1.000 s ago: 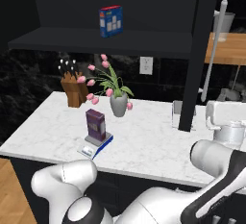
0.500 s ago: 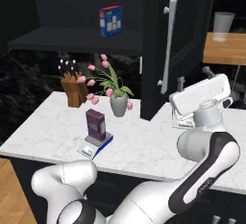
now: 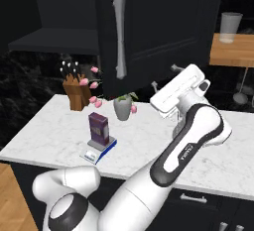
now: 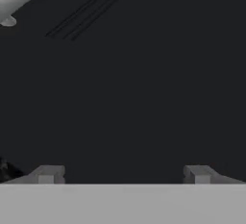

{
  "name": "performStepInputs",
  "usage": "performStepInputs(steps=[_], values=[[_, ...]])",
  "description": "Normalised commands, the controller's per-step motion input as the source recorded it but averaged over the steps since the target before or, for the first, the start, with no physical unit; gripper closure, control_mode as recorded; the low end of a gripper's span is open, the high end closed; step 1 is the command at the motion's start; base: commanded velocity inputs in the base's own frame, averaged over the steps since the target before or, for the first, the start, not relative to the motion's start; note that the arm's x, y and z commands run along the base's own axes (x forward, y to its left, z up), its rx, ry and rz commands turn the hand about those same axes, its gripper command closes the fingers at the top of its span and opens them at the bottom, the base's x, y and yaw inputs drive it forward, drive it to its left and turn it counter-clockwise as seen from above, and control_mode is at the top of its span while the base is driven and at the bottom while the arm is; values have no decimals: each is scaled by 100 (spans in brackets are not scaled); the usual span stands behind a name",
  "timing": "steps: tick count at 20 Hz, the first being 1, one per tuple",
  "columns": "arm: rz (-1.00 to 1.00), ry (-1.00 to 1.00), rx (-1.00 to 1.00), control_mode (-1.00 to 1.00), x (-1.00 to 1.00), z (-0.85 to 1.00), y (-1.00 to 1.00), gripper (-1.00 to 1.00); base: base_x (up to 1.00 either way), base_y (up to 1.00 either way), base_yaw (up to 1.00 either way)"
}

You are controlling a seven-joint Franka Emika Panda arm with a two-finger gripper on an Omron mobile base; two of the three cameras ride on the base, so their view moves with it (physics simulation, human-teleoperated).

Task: Pick the cereal and place it on the digital scale for weighing, and close the cabinet.

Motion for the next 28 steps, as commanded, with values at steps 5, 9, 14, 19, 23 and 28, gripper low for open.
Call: performStepInputs(steps=[5,9,14,19,23,28], values=[[-44,41,-29,-100,100,-33,86,-100,0,0,0],[-46,33,-20,-100,100,-1,56,-100,0,0,0],[-38,24,-16,-100,100,0,39,-100,0,0,0],[-29,14,-16,-100,100,0,27,-100,0,0,0],[-24,2,-13,-100,99,-8,12,-100,0,0,0],[-19,-1,-13,-100,78,-25,17,-100,0,0,0]])
